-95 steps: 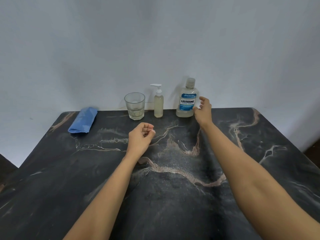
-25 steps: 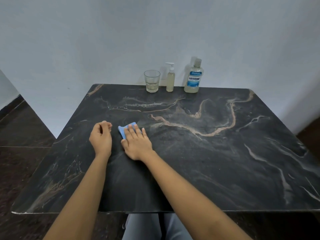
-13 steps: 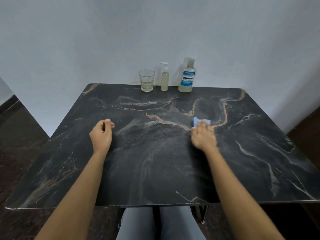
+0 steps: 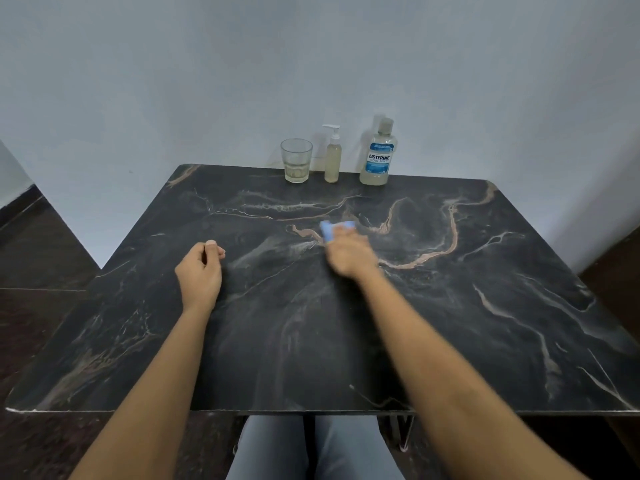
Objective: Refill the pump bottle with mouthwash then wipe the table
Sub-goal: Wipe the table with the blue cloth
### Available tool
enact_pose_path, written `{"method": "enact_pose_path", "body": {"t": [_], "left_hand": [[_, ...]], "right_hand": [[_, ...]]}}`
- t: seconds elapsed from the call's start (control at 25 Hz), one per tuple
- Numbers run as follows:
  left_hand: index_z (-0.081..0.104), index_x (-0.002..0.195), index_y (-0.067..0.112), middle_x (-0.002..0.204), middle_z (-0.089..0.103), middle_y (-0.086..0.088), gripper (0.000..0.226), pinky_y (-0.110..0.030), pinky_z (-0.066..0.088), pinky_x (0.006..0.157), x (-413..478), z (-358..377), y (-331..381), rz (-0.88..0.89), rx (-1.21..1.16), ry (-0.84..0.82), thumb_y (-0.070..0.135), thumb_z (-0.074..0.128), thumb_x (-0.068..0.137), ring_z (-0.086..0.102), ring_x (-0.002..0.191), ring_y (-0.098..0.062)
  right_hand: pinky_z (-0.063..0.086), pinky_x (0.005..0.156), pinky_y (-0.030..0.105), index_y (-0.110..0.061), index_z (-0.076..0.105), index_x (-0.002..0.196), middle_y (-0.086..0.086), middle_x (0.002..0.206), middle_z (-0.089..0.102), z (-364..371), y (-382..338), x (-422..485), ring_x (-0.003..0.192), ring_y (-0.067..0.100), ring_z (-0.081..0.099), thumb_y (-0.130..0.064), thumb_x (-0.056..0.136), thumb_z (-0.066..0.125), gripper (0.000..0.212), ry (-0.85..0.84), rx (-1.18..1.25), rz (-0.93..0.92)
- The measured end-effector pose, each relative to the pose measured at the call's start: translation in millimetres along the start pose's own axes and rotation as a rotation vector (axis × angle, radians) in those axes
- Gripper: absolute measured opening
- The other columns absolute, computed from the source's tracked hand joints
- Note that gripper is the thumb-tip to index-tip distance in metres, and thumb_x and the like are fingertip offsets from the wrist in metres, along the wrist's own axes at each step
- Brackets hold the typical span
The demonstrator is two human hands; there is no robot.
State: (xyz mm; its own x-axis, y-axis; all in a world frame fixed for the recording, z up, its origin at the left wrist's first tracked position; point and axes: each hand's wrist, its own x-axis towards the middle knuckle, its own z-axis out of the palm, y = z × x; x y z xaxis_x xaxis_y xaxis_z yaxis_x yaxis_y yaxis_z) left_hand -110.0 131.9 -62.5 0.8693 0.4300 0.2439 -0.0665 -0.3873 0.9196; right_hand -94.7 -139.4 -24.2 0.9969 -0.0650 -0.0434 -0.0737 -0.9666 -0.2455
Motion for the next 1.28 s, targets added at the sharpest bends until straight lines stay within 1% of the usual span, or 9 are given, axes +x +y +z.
{"method": "enact_pose_path", "body": {"t": [0.12,0.24,0.4,0.52,0.64,0.8,0.96,1.08,1.28], "left_hand": [[0.062,0.072,0.029,0.075,0.066,0.013,0.033,-0.012,0.043,0.07,3,0,0,-0.032,-0.058,0.009,0.037,0.043,0.098,0.058,0.068,0.003],[0.064,0.073,0.027,0.077,0.068,0.012,0.033,-0.024,0.05,0.077,6,2,-2,-0.091,-0.157,0.042,0.035,0.044,0.098,0.065,0.079,-0.006],[0.063,0.072,0.026,0.075,0.067,0.011,0.034,-0.016,0.052,0.072,4,2,-1,-0.1,-0.23,0.089,0.034,0.045,0.099,0.064,0.072,0.004],[0.065,0.076,0.017,0.078,0.068,0.006,0.032,-0.024,0.052,0.079,5,-4,-5,-0.106,-0.236,0.156,0.032,0.045,0.098,0.065,0.078,-0.004],[0.065,0.079,0.016,0.082,0.068,0.004,0.029,-0.022,0.048,0.08,5,-4,-7,-0.13,-0.183,0.16,0.03,0.046,0.097,0.064,0.081,-0.008],[0.066,0.082,0.016,0.075,0.065,0.013,0.029,-0.005,0.037,0.055,3,-2,-4,-0.079,-0.061,0.095,0.028,0.045,0.099,0.051,0.053,0.007],[0.066,0.082,0.017,0.074,0.063,0.016,0.027,-0.001,0.036,0.056,4,-2,-3,-0.081,-0.067,0.085,0.025,0.047,0.098,0.052,0.056,0.013],[0.066,0.082,0.018,0.076,0.064,0.016,0.026,-0.002,0.037,0.055,3,-1,-1,-0.089,-0.069,0.049,0.026,0.047,0.098,0.052,0.055,0.012],[0.066,0.081,0.021,0.078,0.066,0.015,0.027,0.0,0.035,0.055,1,-1,4,-0.144,-0.079,0.048,0.03,0.047,0.098,0.052,0.059,0.015]], "right_hand": [[0.024,0.114,0.048,-0.008,0.022,0.149,0.017,0.155,0.025,-29,102,-18,0.141,0.034,0.026,-0.026,0.1,0.022,0.052,0.03,0.048,0.286],[0.011,0.12,0.041,-0.007,0.012,0.152,0.011,0.161,0.013,-9,85,-59,0.148,0.028,0.012,-0.03,0.102,0.02,0.057,0.079,0.071,0.349],[0.011,0.118,0.041,-0.007,0.017,0.151,0.01,0.159,0.019,59,-84,-91,0.147,0.027,0.017,-0.032,0.099,0.028,0.059,0.023,0.007,-0.265],[-0.002,0.119,0.037,-0.015,0.009,0.154,0.0,0.162,0.005,68,-159,-65,0.149,0.018,-0.001,-0.033,0.101,0.02,0.057,-0.228,0.087,-0.429],[-0.001,0.12,0.04,-0.014,0.006,0.154,0.001,0.162,0.003,50,-140,-10,0.149,0.02,-0.001,-0.032,0.102,0.02,0.057,-0.254,0.048,-0.337],[0.002,0.119,0.043,-0.012,0.006,0.154,0.006,0.162,0.004,20,-59,39,0.149,0.023,0.001,-0.033,0.102,0.017,0.057,-0.19,0.087,-0.116],[0.01,0.118,0.047,-0.011,0.012,0.152,0.011,0.161,0.011,-9,53,33,0.148,0.027,0.01,-0.034,0.101,0.016,0.056,-0.039,0.063,0.132],[0.004,0.12,0.045,-0.012,0.006,0.154,0.004,0.162,0.003,-25,120,-2,0.149,0.024,0.001,-0.034,0.102,0.013,0.056,-0.007,0.08,0.332],[0.001,0.121,0.042,-0.008,0.006,0.153,0.006,0.162,0.003,-13,94,-49,0.149,0.025,-0.002,-0.03,0.101,0.016,0.057,0.064,0.101,0.529]]}}
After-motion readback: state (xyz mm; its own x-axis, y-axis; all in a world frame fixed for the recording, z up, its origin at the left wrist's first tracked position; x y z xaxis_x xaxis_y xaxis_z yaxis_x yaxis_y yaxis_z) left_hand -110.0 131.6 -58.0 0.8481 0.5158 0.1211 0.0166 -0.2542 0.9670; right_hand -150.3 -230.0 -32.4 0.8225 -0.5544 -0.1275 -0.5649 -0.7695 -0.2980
